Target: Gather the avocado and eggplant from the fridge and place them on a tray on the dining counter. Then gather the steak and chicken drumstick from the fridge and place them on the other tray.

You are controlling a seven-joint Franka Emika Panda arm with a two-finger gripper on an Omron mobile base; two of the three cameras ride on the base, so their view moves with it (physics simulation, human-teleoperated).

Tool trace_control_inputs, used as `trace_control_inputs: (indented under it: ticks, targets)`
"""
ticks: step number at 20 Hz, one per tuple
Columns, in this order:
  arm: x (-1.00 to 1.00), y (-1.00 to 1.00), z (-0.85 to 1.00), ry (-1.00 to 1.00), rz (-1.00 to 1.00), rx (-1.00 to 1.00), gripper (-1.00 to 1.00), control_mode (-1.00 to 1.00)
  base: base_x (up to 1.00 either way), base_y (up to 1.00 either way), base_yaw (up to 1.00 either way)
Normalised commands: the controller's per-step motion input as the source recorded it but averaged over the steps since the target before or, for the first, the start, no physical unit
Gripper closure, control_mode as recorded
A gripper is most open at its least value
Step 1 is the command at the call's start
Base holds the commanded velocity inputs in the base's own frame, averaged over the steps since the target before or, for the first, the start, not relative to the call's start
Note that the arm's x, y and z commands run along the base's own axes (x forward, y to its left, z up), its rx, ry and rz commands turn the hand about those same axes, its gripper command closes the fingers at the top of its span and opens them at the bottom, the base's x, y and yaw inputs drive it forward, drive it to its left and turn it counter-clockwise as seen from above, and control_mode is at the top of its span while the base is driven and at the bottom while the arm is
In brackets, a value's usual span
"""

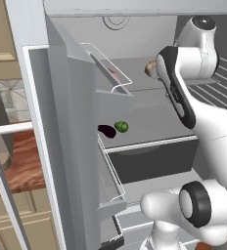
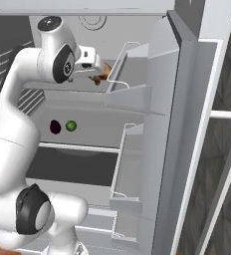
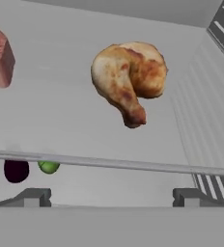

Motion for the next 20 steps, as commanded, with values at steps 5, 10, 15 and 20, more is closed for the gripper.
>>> trace_control_inputs:
  ticks: [5,10,15,20]
  targets:
    - [0.28,-0.03,-0.17,0.00,0.00,0.00,-1.00,-1.00,0.00,0.00,0.00]
    - [0.26,-0.10,-0.06,0.00,0.00,0.00,-1.00,-1.00,0.00,0.00,0.00]
    - [0.25,-0.08,-0.05,0.00,0.00,0.00,-1.00,-1.00,0.00,0.00,0.00]
    - [0.26,-0.02,-0.07,0.00,0.00,-0.01,-1.00,-1.00,0.00,0.00,0.00]
